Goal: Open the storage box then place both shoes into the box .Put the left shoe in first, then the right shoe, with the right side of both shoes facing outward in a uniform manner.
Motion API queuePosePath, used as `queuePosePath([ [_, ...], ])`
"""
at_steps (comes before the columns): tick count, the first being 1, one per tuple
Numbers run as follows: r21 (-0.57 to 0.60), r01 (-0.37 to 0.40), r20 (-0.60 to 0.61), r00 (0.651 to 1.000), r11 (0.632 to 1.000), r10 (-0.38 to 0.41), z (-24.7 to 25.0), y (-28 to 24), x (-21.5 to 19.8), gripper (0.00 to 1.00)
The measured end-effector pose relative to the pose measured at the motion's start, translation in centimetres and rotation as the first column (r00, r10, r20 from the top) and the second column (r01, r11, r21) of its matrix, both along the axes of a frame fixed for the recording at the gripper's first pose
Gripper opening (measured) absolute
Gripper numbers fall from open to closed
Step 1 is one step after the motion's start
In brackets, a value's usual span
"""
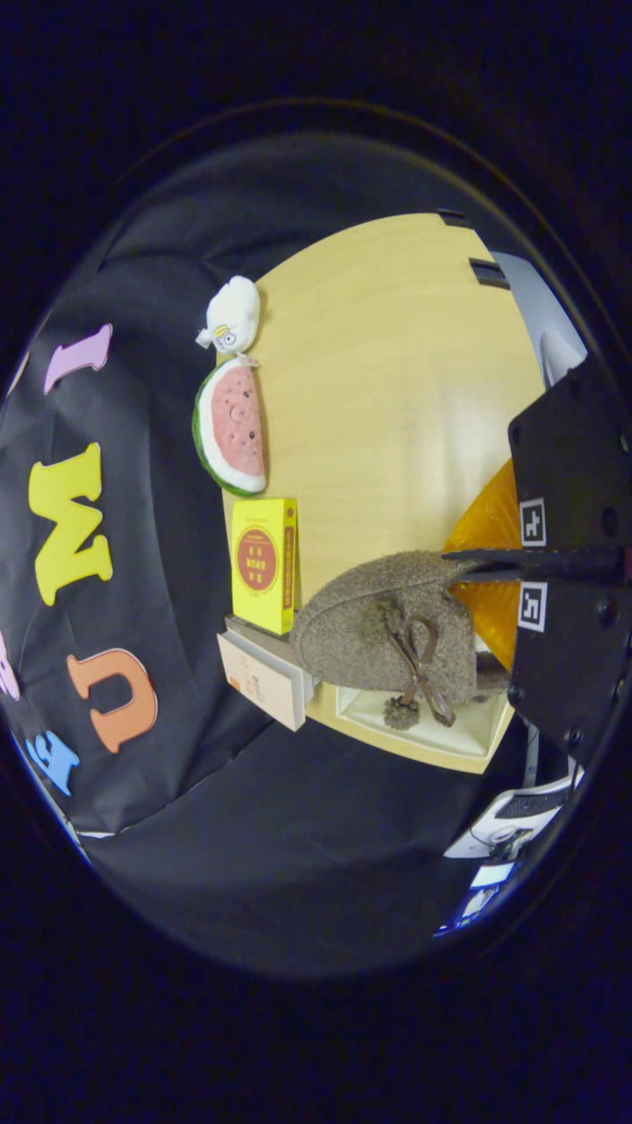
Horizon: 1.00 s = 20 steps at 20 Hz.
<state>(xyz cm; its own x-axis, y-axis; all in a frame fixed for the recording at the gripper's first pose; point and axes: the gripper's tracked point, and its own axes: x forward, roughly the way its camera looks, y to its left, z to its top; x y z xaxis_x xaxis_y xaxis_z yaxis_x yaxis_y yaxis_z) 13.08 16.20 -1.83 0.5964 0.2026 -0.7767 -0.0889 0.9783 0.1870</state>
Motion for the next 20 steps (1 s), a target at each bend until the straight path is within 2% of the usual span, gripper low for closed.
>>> queuePosePath([
  [4, 0.037, 0.014, -0.012, 1.000, 0.999, -0.014, -2.9, 5.7, 0.9, 0.00],
  [8, 0.055, 0.090, -0.019, 0.996, 0.994, -0.089, -6.6, 8.7, 2.3, 0.00],
  [13, -0.073, 0.131, 0.028, 0.991, 0.989, -0.130, -10.0, 8.8, 3.5, 0.00],
  [20, -0.113, 0.156, 0.070, 0.986, 0.981, -0.149, -11.9, 8.3, 3.4, 0.02],
])
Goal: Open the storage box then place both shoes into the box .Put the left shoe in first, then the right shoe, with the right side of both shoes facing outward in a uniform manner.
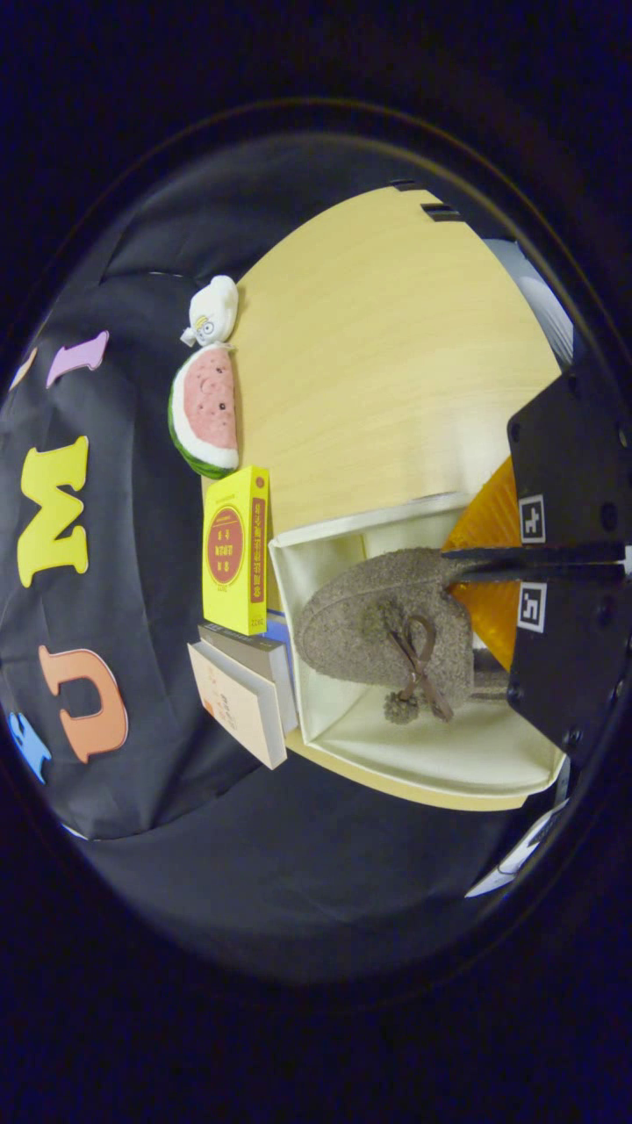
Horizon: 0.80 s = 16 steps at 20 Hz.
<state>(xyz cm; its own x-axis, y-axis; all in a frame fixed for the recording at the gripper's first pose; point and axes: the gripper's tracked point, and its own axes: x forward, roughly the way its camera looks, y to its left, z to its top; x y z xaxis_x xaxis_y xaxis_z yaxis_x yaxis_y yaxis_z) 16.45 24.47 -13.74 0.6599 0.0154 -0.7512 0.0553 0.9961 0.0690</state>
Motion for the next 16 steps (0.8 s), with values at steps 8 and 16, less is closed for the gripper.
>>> queuePosePath([
  [8, 0.015, -0.044, 0.196, 0.980, 0.999, 0.041, 5.3, -0.3, -1.5, 0.17],
  [16, -0.055, 0.003, 0.467, 0.884, 0.999, 0.023, 12.9, -7.1, -5.4, 0.46],
])
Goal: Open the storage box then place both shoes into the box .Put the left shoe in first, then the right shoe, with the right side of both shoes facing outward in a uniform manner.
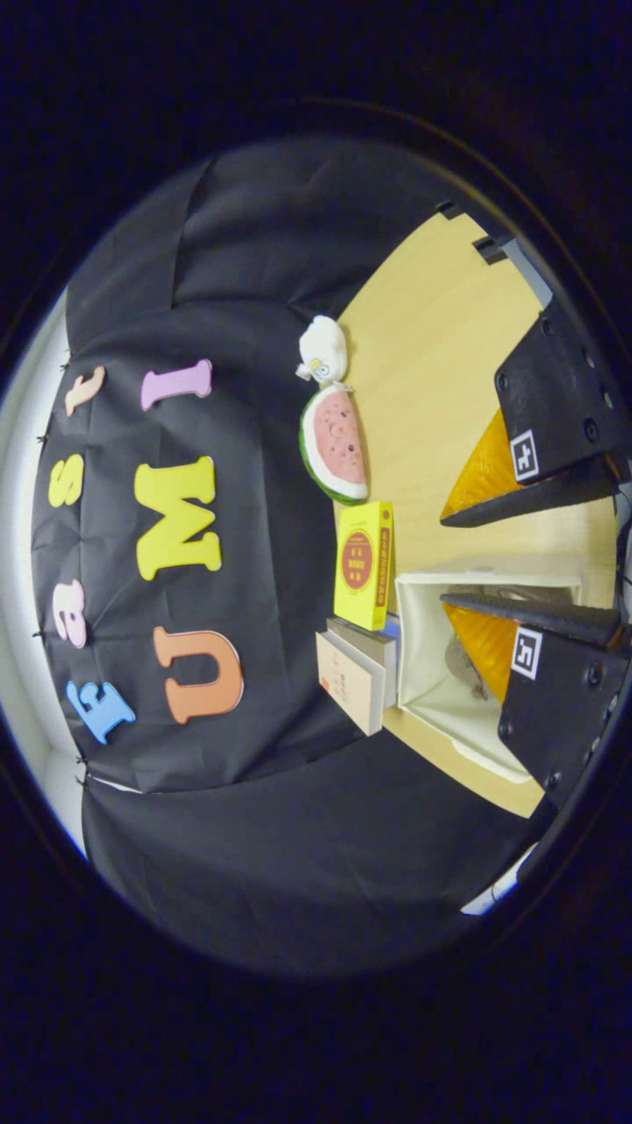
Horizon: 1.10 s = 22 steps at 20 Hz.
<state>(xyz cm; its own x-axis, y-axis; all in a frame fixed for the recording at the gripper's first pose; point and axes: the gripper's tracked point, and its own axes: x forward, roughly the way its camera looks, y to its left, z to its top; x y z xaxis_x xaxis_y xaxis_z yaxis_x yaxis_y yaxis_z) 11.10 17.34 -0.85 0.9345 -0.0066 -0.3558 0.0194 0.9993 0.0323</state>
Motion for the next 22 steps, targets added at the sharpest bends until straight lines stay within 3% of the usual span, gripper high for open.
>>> queuePosePath([
  [6, 0.003, -0.001, 0.131, 0.991, 1.000, 0.000, 2.3, -3.9, -2.9, 0.55],
  [9, -0.017, -0.019, 0.191, 0.981, 1.000, 0.022, 3.2, -5.3, -4.1, 0.72],
  [11, -0.025, -0.006, 0.240, 0.971, 1.000, 0.011, 4.0, -6.6, -5.1, 0.96],
  [17, -0.039, 0.094, 0.422, 0.904, 0.995, -0.069, 6.7, -10.6, -8.0, 0.95],
  [22, -0.056, 0.067, 0.433, 0.901, 0.996, -0.036, 6.1, -10.9, -10.1, 0.94],
])
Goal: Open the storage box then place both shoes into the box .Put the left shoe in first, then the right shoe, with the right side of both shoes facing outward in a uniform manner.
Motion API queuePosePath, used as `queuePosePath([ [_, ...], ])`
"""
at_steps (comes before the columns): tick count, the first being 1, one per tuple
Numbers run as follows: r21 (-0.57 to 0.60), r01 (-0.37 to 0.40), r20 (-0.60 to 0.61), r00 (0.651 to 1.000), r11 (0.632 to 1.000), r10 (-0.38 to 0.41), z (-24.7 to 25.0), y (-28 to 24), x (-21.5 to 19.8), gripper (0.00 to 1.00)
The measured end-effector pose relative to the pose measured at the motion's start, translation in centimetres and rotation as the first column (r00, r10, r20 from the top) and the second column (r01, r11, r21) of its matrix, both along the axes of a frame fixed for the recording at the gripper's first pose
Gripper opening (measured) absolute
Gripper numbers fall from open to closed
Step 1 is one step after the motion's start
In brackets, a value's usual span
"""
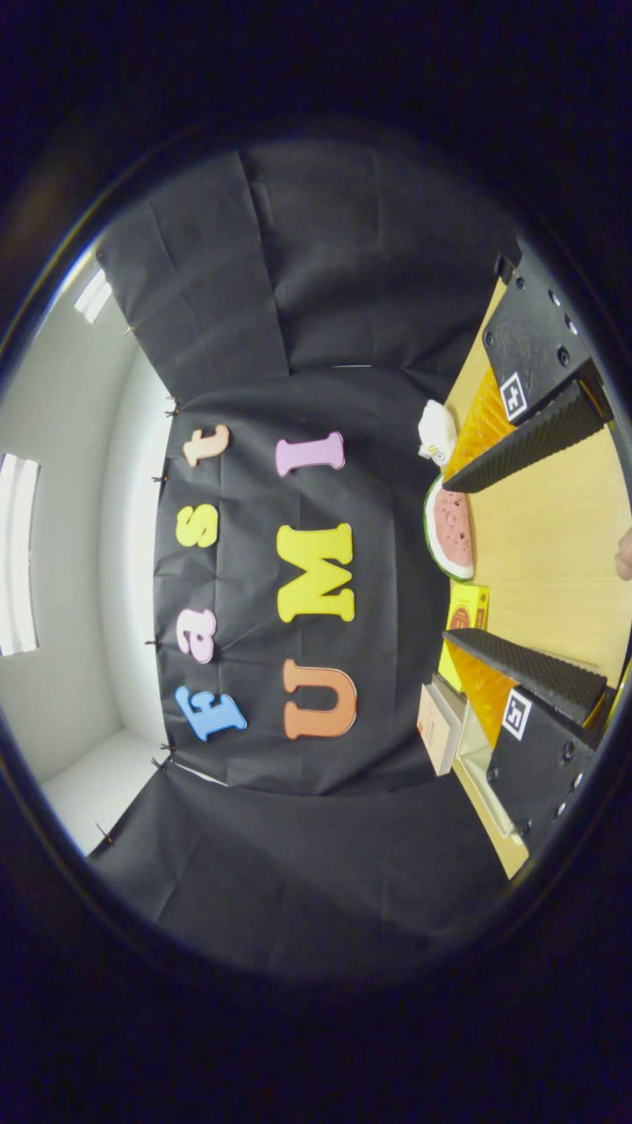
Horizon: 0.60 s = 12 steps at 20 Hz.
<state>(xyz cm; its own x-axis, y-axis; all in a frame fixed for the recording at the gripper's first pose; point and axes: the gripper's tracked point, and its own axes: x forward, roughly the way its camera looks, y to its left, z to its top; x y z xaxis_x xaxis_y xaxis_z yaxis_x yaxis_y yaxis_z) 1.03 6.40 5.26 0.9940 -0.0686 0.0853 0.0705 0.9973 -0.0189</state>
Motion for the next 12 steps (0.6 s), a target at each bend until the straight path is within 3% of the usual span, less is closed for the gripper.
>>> queuePosePath([
  [8, -0.032, 0.058, -0.071, 0.996, 0.998, -0.060, -4.6, -4.4, 0.1, 0.94],
  [12, -0.020, 0.064, -0.057, 0.996, 0.998, -0.065, -4.2, -5.4, 0.2, 0.94],
])
